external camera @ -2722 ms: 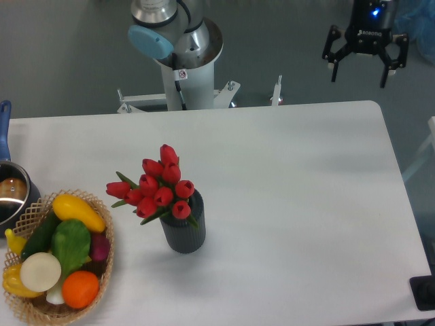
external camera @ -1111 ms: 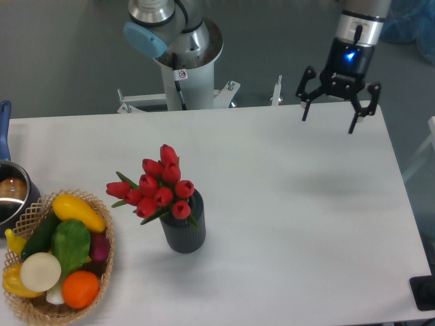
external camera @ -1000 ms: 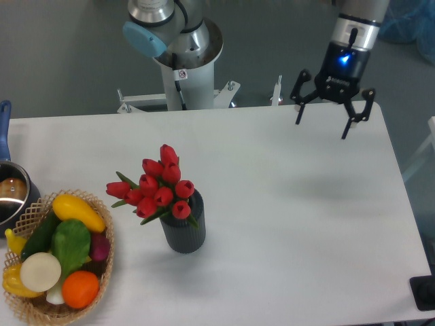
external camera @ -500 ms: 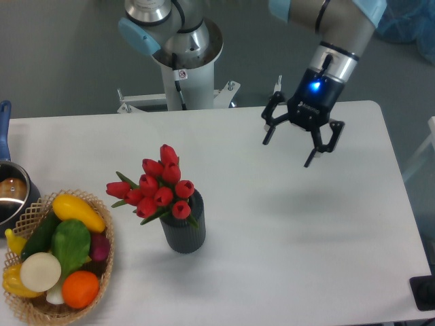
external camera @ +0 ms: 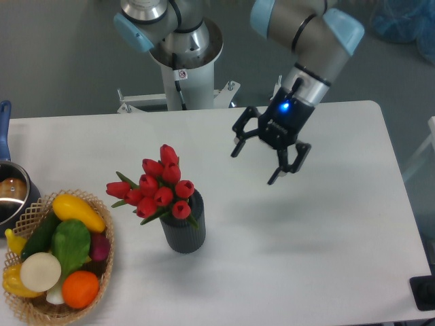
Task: Pick up the flowers from the vase
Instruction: 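Move the open gripper toward the red tulips in the black vase, then lower the gripper around the tulip stems and close it, then adjust the grip on the tulip bunch, tilting it upright, then lift the tulip bunch straight up out of the black vase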
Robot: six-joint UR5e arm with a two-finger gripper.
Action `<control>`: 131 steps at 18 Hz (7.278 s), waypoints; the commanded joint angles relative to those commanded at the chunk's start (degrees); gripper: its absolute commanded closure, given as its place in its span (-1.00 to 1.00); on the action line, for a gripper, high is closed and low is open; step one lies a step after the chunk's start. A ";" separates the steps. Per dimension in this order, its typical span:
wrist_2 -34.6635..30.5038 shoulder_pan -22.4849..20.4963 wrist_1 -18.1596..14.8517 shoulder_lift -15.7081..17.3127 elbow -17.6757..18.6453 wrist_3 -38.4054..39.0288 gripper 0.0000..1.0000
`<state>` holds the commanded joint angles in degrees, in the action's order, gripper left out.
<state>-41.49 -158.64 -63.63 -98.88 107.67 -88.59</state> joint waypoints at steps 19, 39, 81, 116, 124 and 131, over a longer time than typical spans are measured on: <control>9.05 5.01 0.26 0.26 1.32 -0.09 -1.00; 11.34 7.91 2.55 -1.23 0.88 -0.26 -1.00; 11.69 10.28 3.78 -4.04 -0.35 0.44 -0.02; 23.91 6.77 3.43 -0.27 -2.46 9.14 0.33; 24.26 6.68 3.43 2.72 -3.51 13.62 0.34; 28.30 6.59 3.43 4.74 -3.78 15.90 0.34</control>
<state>-13.19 -152.05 -60.21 -94.13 103.89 -72.69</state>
